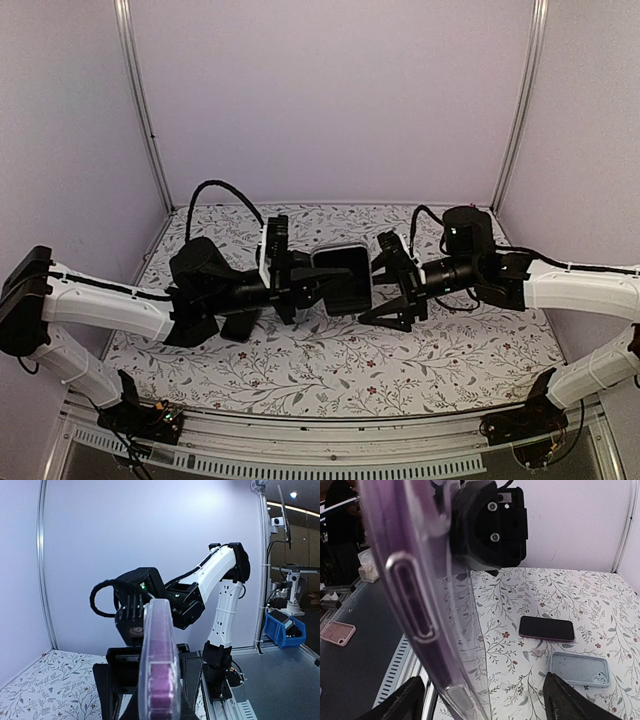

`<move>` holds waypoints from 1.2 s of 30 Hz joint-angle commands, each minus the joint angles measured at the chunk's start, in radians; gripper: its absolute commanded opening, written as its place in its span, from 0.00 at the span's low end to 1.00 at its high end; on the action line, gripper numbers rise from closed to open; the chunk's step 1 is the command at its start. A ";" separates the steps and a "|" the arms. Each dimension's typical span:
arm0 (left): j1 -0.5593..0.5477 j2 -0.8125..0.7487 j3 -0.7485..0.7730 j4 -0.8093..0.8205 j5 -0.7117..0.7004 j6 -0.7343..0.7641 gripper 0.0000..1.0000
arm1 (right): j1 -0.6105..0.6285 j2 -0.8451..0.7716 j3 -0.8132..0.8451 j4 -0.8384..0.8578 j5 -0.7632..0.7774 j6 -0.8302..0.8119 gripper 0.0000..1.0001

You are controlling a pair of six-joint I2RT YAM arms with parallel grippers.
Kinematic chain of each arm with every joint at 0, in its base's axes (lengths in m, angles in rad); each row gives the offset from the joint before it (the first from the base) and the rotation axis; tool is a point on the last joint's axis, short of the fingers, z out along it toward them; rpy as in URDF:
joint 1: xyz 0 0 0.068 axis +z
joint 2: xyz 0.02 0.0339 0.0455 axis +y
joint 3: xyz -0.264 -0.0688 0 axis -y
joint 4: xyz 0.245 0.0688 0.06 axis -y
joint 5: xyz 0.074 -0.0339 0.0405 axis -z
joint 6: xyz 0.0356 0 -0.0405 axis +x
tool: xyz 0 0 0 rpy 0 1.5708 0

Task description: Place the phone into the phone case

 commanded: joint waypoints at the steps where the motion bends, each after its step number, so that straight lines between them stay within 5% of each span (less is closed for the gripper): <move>1: -0.014 -0.030 0.019 0.101 -0.019 -0.034 0.00 | 0.001 0.034 -0.001 0.041 -0.048 0.019 0.79; 3: -0.014 -0.026 0.019 0.104 -0.022 -0.049 0.00 | 0.001 0.040 0.001 0.044 -0.052 0.023 0.68; 7: -0.015 -0.026 0.012 0.108 -0.089 -0.076 0.00 | 0.002 0.034 0.000 0.049 -0.059 0.019 0.03; 13: -0.016 -0.006 0.030 0.072 -0.199 -0.120 0.00 | 0.001 0.016 -0.007 0.049 -0.073 0.033 0.00; 14: -0.015 0.002 0.028 0.078 -0.196 -0.133 0.00 | 0.001 0.015 -0.006 0.049 -0.069 0.040 0.14; 15: -0.015 0.009 0.023 0.096 -0.189 -0.148 0.00 | 0.001 0.011 -0.007 0.049 -0.068 0.044 0.43; 17: -0.014 0.020 0.002 0.158 -0.172 -0.179 0.00 | 0.002 0.001 -0.017 0.051 -0.073 0.054 0.65; 18: -0.015 0.023 -0.002 0.179 -0.164 -0.190 0.00 | 0.003 -0.009 -0.024 0.056 -0.064 0.054 0.92; 24: -0.019 0.065 0.042 0.149 -0.086 -0.194 0.00 | 0.002 -0.021 -0.008 0.110 -0.020 0.081 0.99; 27: -0.021 0.070 0.053 0.151 -0.073 -0.192 0.00 | 0.001 0.020 0.023 0.107 -0.048 0.085 0.82; 30: -0.024 0.068 0.064 0.120 -0.072 -0.178 0.00 | 0.001 0.047 0.040 0.103 -0.068 0.080 0.30; 31: -0.024 0.067 0.062 0.124 -0.073 -0.179 0.00 | 0.001 0.049 0.044 0.097 -0.073 0.075 0.04; 36: -0.024 0.073 0.072 0.111 -0.065 -0.169 0.00 | 0.001 0.036 0.045 0.089 -0.063 0.063 0.00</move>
